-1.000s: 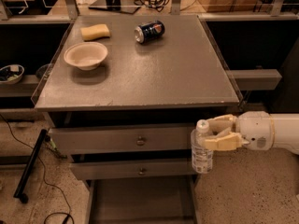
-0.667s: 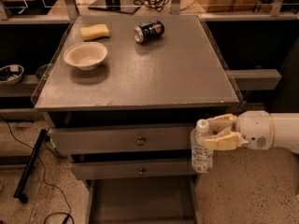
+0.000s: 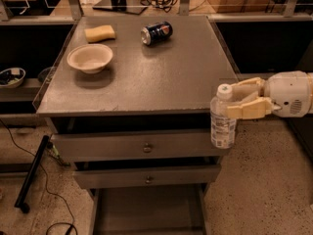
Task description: Pick blue plastic bottle from bottom drawer and place on counter
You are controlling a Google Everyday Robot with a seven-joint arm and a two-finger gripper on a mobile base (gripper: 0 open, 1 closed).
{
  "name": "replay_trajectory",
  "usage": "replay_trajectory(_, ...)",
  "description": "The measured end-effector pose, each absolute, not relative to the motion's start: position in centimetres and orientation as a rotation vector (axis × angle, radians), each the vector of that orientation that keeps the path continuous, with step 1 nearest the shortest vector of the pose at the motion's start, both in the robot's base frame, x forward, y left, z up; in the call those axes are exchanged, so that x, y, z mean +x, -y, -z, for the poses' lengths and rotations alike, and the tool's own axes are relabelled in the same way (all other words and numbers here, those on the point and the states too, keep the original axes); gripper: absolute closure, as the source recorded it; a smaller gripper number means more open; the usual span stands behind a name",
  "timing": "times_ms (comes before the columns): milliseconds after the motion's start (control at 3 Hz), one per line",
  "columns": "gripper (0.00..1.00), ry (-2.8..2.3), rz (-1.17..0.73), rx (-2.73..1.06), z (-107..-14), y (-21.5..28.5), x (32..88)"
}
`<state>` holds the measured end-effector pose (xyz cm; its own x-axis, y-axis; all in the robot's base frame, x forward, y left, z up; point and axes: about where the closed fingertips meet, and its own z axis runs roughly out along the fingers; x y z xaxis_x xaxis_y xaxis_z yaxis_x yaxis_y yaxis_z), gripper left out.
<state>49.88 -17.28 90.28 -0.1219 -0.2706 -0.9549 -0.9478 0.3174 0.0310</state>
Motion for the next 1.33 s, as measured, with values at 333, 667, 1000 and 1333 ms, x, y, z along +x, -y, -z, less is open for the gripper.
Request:
replay_trajectory(333, 1.00, -1.611, -0.873, -1.131, -90.3, 17.3, 49.9)
replay_trajectory(667, 1.00, -1.629, -0.899, -1.119, -90.0, 17.2, 48.0)
replay_trajectory(1000, 1.00, -1.629, -0.899, -1.119, -90.0, 17.2, 48.0)
replay_trajectory(1333, 1.00, -1.610, -0.927, -1.180, -93.4, 16.9, 50.6)
